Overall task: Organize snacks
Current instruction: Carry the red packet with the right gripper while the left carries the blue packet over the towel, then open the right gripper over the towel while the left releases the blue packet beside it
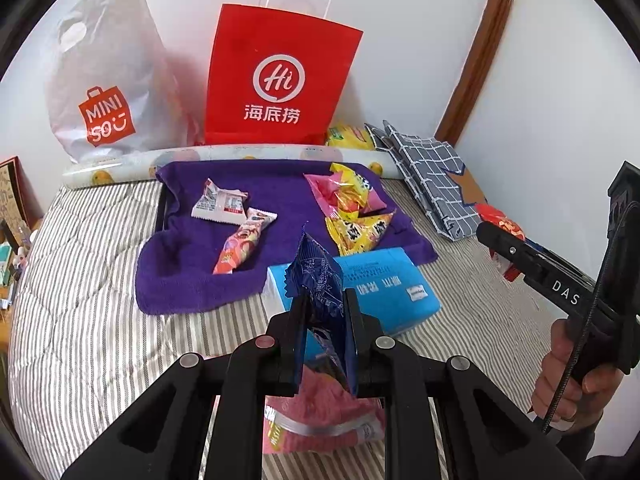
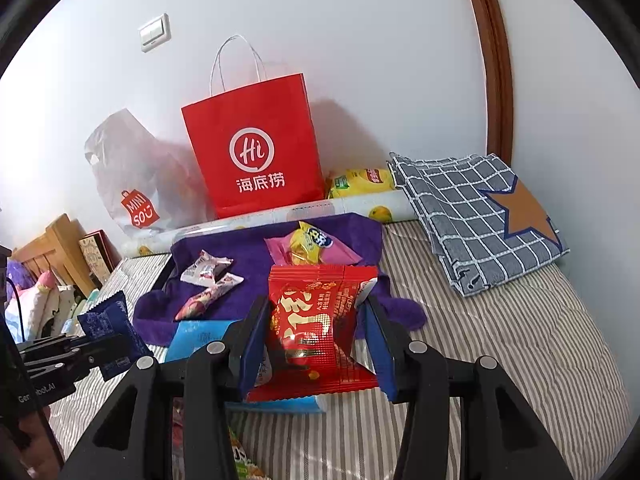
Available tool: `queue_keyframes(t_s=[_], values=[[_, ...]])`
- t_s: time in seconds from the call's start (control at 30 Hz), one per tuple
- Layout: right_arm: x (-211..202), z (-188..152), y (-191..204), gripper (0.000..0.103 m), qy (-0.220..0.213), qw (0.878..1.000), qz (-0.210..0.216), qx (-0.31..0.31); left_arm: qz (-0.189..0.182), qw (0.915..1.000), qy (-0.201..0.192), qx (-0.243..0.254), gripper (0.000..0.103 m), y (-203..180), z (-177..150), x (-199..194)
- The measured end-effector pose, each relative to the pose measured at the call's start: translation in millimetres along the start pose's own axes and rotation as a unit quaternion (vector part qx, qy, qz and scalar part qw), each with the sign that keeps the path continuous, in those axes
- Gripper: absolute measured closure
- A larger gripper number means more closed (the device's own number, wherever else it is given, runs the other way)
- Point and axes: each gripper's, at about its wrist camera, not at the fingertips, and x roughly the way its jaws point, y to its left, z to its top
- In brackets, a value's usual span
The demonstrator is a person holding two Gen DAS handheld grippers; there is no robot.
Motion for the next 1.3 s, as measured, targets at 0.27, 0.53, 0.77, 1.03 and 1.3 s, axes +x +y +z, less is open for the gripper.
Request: queue_keyframes(t_s=[0.27,0.53,0.77,1.03,1.3], values=[[12,15,5,0.059,-0.003,1.000,0.006,-0.006,0.005,1.0000,-0.001,-0.005,0.087,7,14,10],[29,34,9,0.059,-0.005,1.000,0.014,-0.008,0.018,0.9997,-0.004,-0.017,0.087,26,35,16],[55,53,13,0.059,0.003,1.000,0.024,-0.010,0.038,0.9988,-0.007,-0.031,0.087,51,61,25],[91,76,7,0.059,0.012,1.000,0.017,-0.021,0.044,0.9974,-0.011,-0.056,0.087,82,90,40],[140,69,-24,0.059,0.060,0.998,-0.009,-0.018,0.055,0.9958,0.005,-0.073,0.087,107,98,72]])
